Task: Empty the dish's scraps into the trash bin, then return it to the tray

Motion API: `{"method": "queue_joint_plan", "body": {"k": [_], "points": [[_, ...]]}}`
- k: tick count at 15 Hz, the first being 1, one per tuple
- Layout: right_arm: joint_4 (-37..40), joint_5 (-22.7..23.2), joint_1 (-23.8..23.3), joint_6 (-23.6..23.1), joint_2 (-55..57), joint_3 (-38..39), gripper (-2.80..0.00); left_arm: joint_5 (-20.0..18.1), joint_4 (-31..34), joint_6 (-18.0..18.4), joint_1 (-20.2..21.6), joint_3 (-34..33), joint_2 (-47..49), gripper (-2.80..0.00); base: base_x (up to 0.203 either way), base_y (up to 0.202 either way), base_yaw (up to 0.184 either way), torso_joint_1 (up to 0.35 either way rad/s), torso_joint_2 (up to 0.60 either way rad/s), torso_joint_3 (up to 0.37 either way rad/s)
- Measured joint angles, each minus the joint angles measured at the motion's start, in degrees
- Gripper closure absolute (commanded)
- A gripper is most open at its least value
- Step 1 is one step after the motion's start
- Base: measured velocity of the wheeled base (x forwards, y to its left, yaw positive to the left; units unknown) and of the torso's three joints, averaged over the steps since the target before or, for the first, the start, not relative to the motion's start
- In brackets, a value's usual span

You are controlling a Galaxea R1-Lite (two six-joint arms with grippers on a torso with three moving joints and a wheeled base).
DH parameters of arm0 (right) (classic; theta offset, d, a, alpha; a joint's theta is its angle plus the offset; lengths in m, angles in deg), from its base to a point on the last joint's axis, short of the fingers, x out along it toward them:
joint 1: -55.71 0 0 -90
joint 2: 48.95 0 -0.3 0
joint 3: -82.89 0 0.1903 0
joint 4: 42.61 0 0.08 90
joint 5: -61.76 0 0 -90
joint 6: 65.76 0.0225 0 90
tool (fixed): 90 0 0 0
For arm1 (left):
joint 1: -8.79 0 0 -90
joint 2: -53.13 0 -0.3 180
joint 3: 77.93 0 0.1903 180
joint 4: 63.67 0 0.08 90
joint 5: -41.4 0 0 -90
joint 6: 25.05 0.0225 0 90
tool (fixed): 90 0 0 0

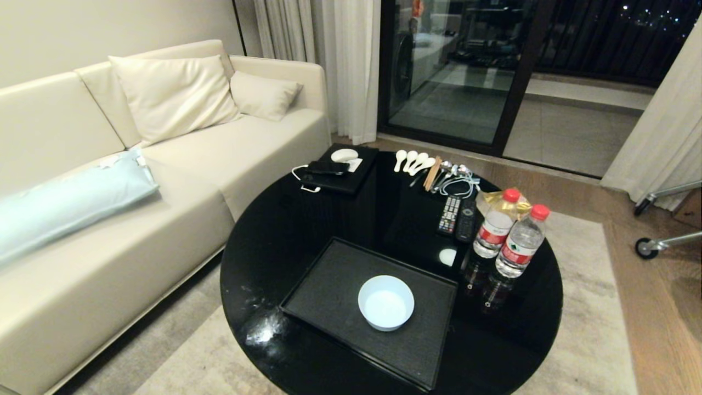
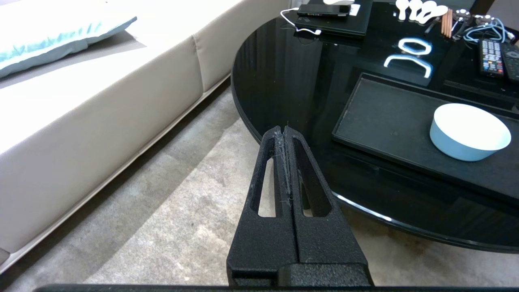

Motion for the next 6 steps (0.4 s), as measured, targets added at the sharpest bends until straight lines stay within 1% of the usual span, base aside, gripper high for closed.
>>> {"method": "queue_joint_plan", "body": {"k": [6], "points": [[-0.01,0.02,0.0,0.22,0.0,0.0,0.0,0.0,0.0,0.03,0.0,0.0,0.0,0.0,0.0,0.0,0.0,0.0,0.0,0.0]]}}
